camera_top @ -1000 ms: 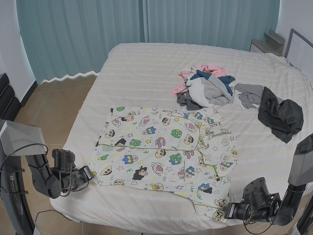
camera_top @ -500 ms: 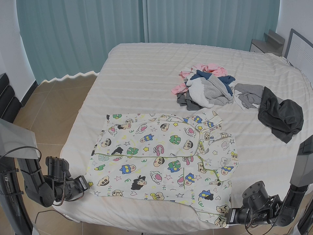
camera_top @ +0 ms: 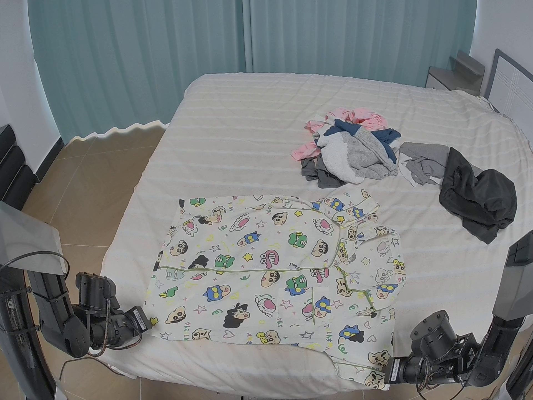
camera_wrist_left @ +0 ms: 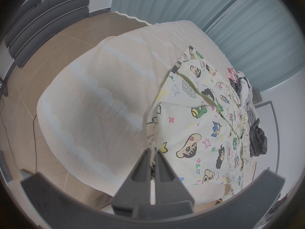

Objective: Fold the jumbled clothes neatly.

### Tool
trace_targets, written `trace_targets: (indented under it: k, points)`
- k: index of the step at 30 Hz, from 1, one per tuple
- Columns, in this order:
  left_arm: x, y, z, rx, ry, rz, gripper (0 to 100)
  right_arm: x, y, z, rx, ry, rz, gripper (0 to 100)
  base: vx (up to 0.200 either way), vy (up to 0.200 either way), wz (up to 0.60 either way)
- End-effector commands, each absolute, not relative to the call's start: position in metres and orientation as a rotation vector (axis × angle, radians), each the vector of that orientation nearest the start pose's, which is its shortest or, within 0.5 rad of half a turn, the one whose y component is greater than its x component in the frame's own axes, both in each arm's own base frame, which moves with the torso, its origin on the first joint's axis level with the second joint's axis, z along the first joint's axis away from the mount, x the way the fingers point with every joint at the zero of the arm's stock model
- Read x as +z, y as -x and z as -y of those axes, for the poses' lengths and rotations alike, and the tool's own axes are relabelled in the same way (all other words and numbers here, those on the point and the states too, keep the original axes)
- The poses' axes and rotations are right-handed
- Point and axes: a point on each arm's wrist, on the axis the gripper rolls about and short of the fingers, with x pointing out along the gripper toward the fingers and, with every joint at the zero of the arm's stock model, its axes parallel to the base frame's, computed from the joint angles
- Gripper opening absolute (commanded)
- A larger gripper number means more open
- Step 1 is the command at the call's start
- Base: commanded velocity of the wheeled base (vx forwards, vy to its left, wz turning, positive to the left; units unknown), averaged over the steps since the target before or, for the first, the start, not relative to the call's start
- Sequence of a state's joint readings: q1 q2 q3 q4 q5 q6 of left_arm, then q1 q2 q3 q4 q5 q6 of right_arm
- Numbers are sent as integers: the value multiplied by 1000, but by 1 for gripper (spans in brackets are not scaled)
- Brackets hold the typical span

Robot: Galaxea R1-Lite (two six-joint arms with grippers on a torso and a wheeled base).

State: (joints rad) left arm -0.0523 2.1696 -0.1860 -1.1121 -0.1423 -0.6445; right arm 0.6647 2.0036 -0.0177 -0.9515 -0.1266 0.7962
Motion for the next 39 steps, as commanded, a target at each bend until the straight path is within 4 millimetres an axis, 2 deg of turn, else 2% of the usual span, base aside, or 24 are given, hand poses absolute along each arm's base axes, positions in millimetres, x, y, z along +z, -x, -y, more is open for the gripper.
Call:
trace_targets:
  k: [1,10,13,19,24,25,26,27,31,33,37,39]
  points:
    - [-22,-232,16,105,641,-913,100,-9,-137,-104,66,-299,-1097,100,0,0,0]
    - [-19,-232,16,94,648,-886,100,-6,-138,-104,54,-305,-1070,100,0,0,0]
    - [-7,-231,14,81,674,-822,100,-2,-138,-103,29,-326,-1033,100,0,0,0]
    - [29,-231,13,67,822,-661,100,26,-138,-101,61,-441,-893,100,0,0,0]
    - [48,-227,14,7,848,-597,100,55,-140,-92,95,-542,-738,100,40,0,0]
    - [53,-226,14,-4,849,-580,100,65,-145,-88,87,-576,-681,100,200,0,0]
    - [53,-226,14,-5,849,-578,100,66,-146,-87,85,-579,-676,100,200,0,0]
    - [57,-226,14,-15,847,-561,100,77,-155,-82,65,-614,-607,100,200,0,0]
    - [61,-226,14,-24,847,-545,100,96,-180,-76,29,-679,-496,100,200,0,0]
    - [60,-225,14,-23,849,-550,100,101,-189,-76,31,-699,-469,100,200,0,0]
    - [58,-224,15,-29,853,-563,100,100,-202,-82,56,-712,-482,100,200,0,0]
    - [57,-223,15,-25,853,-570,100,102,-215,-88,68,-766,-483,100,200,0,0]
